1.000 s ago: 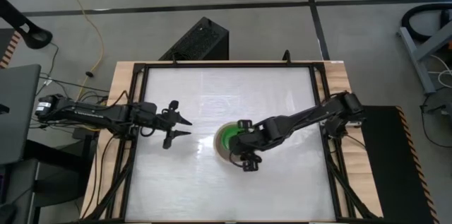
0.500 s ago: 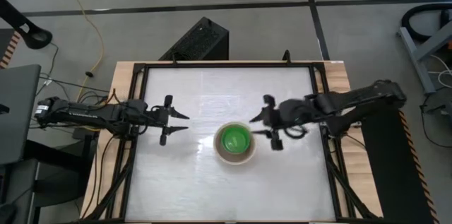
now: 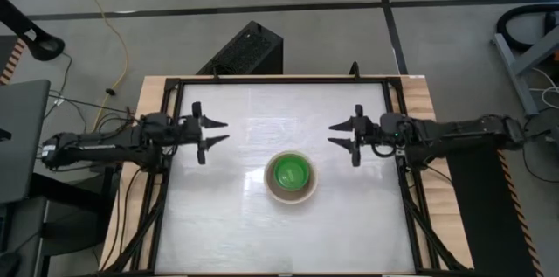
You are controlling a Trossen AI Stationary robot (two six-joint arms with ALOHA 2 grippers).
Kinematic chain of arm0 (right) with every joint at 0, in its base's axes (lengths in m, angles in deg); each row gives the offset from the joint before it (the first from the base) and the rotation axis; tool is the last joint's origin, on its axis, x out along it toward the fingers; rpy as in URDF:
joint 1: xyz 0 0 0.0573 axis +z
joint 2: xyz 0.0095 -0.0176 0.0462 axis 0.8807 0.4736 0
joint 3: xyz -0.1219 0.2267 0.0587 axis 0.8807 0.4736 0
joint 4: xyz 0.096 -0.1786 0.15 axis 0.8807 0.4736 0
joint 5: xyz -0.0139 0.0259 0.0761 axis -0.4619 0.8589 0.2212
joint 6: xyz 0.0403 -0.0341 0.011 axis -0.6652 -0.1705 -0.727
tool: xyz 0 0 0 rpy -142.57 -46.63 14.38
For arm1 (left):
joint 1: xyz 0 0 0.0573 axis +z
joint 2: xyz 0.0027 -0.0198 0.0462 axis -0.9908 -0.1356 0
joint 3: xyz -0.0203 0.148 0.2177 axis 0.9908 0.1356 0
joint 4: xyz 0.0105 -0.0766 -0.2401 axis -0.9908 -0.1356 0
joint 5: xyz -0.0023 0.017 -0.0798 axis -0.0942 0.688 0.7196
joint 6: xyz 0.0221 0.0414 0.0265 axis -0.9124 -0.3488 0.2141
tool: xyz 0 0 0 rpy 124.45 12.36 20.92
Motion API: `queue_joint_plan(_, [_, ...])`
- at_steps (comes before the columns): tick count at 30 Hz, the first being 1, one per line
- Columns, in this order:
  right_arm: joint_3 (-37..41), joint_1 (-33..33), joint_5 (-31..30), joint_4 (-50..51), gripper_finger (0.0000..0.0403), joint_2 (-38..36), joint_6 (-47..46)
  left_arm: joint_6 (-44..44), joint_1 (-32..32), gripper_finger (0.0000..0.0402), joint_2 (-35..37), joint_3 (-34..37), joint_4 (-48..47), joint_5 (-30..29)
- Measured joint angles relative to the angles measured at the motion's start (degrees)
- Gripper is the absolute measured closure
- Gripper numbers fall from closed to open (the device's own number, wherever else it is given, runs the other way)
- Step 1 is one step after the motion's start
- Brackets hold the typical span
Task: Nest bowls inside each other
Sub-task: Return to Home Position
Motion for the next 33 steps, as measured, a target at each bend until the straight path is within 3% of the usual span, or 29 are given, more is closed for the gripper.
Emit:
queue_joint_plan(7, [11.9, -4.4, -0.1, -2.9, 0.0219, -10.2, -5.7, 3.5, 5.9, 0.0244, 4.0, 0.0, -4.7, 0.2])
queue_joint_plan(16, [19.7, -7.7, 0.0, 1.7, 0.0307, -27.9, -8.2, 5.6, 6.8, 0.0244, 6.2, 0.3, -5.7, 3.4])
queue_joint_plan(23, [24.5, -7.8, -0.3, 4.8, 0.035, -40.2, -8.8, 10.7, 6.8, 0.0244, 10.2, 9.4, 2.1, 1.8])
queue_joint_plan(28, [29.1, -8.2, -0.1, -0.8, 0.0372, -40.9, -8.8, 12.7, 6.8, 0.0244, 13.9, 12.2, 2.7, 0.4])
queue_joint_plan(33, [29.8, -9.2, 6.2, -2.8, 0.0394, -41.2, -6.9, 12.9, 6.8, 0.0244, 17.1, 14.0, 3.7, 0.6])
